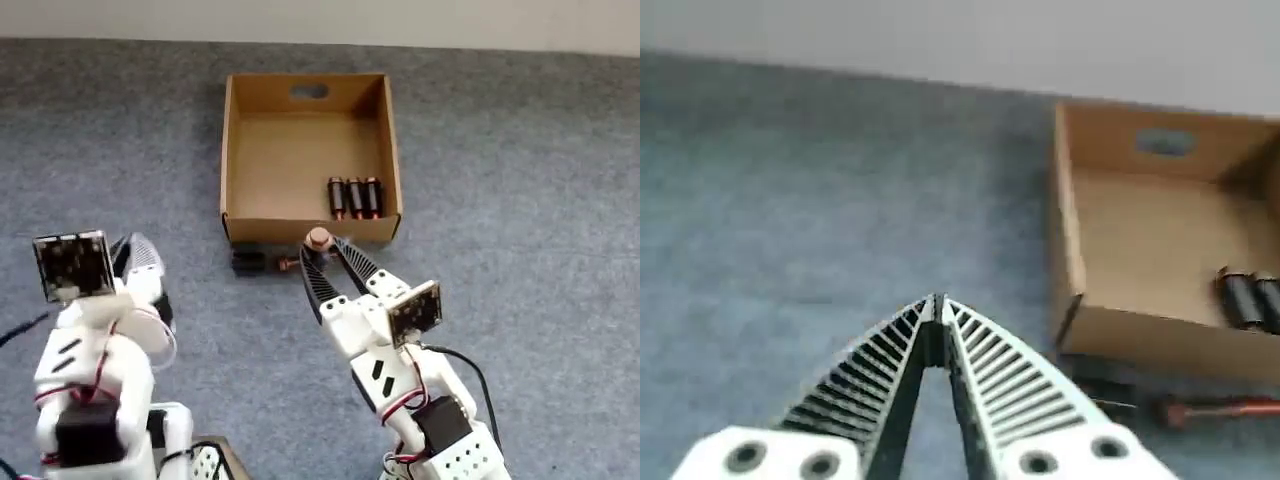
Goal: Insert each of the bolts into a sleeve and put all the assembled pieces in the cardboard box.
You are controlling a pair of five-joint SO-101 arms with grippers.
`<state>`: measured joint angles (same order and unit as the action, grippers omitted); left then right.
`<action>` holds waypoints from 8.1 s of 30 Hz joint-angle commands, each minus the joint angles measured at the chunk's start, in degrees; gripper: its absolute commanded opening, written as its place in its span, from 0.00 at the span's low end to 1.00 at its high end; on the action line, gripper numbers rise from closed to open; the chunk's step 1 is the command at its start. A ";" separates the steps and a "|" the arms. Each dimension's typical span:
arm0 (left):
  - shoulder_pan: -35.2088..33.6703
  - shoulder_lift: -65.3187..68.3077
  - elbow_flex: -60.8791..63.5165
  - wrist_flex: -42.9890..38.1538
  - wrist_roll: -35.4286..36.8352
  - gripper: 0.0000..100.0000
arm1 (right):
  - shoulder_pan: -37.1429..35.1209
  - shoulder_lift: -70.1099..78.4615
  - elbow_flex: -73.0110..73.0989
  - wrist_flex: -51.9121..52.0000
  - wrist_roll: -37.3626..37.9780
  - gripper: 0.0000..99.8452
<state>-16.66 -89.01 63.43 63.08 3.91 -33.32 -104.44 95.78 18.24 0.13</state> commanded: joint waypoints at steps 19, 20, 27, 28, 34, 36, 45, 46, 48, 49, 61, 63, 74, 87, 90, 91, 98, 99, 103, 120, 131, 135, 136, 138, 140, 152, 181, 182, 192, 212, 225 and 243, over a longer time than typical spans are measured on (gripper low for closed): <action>-4.79 0.22 27.56 -9.85 -13.54 0.05 | 6.37 -0.57 -28.62 30.55 -0.09 0.01; -4.53 0.22 27.56 -8.97 -13.54 0.05 | 6.90 -0.57 -30.64 30.55 -0.09 0.01; -8.57 0.22 22.02 2.46 -20.84 0.06 | 7.43 11.65 -41.71 30.64 -0.09 0.01; -9.54 0.22 21.05 4.40 -22.86 0.06 | 7.43 14.55 -42.86 30.64 -0.09 0.01; -10.42 0.31 25.10 6.42 -29.27 0.06 | 7.43 33.45 -49.19 30.64 -0.44 0.01; -10.24 0.31 27.91 3.08 -29.19 0.06 | 7.43 38.73 -50.59 30.64 -0.44 0.01; -6.02 0.31 27.56 0.53 -23.12 0.06 | 7.43 54.99 -55.87 30.37 -0.53 0.01; -4.97 0.31 27.56 -0.79 -22.07 0.06 | 7.43 56.22 -56.40 30.29 -0.53 0.01; -3.12 0.31 27.56 -4.04 -20.13 0.06 | 7.43 58.77 -57.89 30.29 -0.53 0.01; -2.68 0.31 27.56 -6.07 -19.52 0.06 | 7.43 60.18 -58.77 30.29 -0.53 0.01; 0.13 -0.22 31.78 -11.34 -16.44 0.06 | 8.31 81.10 -74.95 30.64 -0.62 0.01; 0.04 -0.31 31.78 -11.34 -16.44 0.06 | 9.36 84.35 -76.97 30.64 -0.62 0.01; -0.04 -0.31 31.69 -11.25 -16.44 0.06 | 14.29 104.66 -96.66 30.55 -0.62 0.01; -0.04 -0.31 31.69 -11.16 -16.44 0.06 | 12.26 128.40 -115.47 32.31 -15.38 0.01; -0.04 -0.31 31.69 -11.16 -16.44 0.06 | 10.15 132.09 -117.49 32.31 -13.63 0.01; -0.04 -0.31 31.69 -11.16 -16.44 0.06 | 9.54 133.41 -117.76 32.31 -13.63 0.01; -0.04 -0.31 31.69 -11.16 -16.44 0.06 | 9.54 137.80 -118.64 32.31 -13.80 0.01; -0.04 -0.31 31.69 -11.16 -16.44 0.06 | 9.54 137.80 -118.46 32.31 -13.80 0.01; -0.04 -0.31 31.69 -11.16 -16.44 0.06 | 9.36 138.07 -118.55 35.03 -13.80 0.01; -0.04 -0.31 31.69 -11.25 -16.44 0.06 | 11.03 138.24 -113.36 35.91 -13.80 0.01; -0.04 -0.31 31.69 -11.25 -16.44 0.06 | 11.91 143.43 -114.59 36.35 -13.54 0.02; -0.04 -0.31 31.69 -11.25 -16.44 0.06 | 12.00 142.81 -115.12 36.35 -13.71 0.13; -0.04 -0.31 31.69 -11.25 -16.44 0.06 | 12.09 142.20 -115.12 36.35 -13.71 0.16; -0.04 -0.31 31.69 -11.25 -16.44 0.06 | 12.18 140.88 -115.56 37.32 -13.54 0.18; -0.04 -0.31 31.69 -11.25 -16.44 0.06 | 12.09 138.51 -115.65 38.81 -13.54 0.18; -0.04 -0.31 31.69 -11.25 -16.44 0.06 | 12.79 119.96 -115.21 48.22 -13.45 0.18; -8.31 -0.31 30.64 -11.60 -16.09 0.06 | -10.07 96.75 -72.75 29.58 -13.89 0.18; -8.31 -0.31 30.64 -11.60 -16.09 0.06 | -10.77 96.75 -71.08 26.42 -13.89 0.18; -8.04 -0.31 30.73 -11.69 -16.09 0.06 | -12.44 98.59 -66.24 16.04 -22.77 0.18; -7.96 -0.31 30.90 -11.69 -16.09 0.06 | -14.02 119.52 -82.33 16.31 -22.86 0.23; -7.96 -0.31 30.90 -11.69 -16.09 0.06 | -14.29 128.75 -92.26 16.40 -22.95 0.26; -7.96 -0.31 30.90 -11.69 -16.09 0.06 | -14.46 132.53 -95.69 28.35 -22.95 0.25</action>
<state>-24.13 -88.75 95.52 52.44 -12.62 -47.21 27.96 -0.04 45.41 -22.37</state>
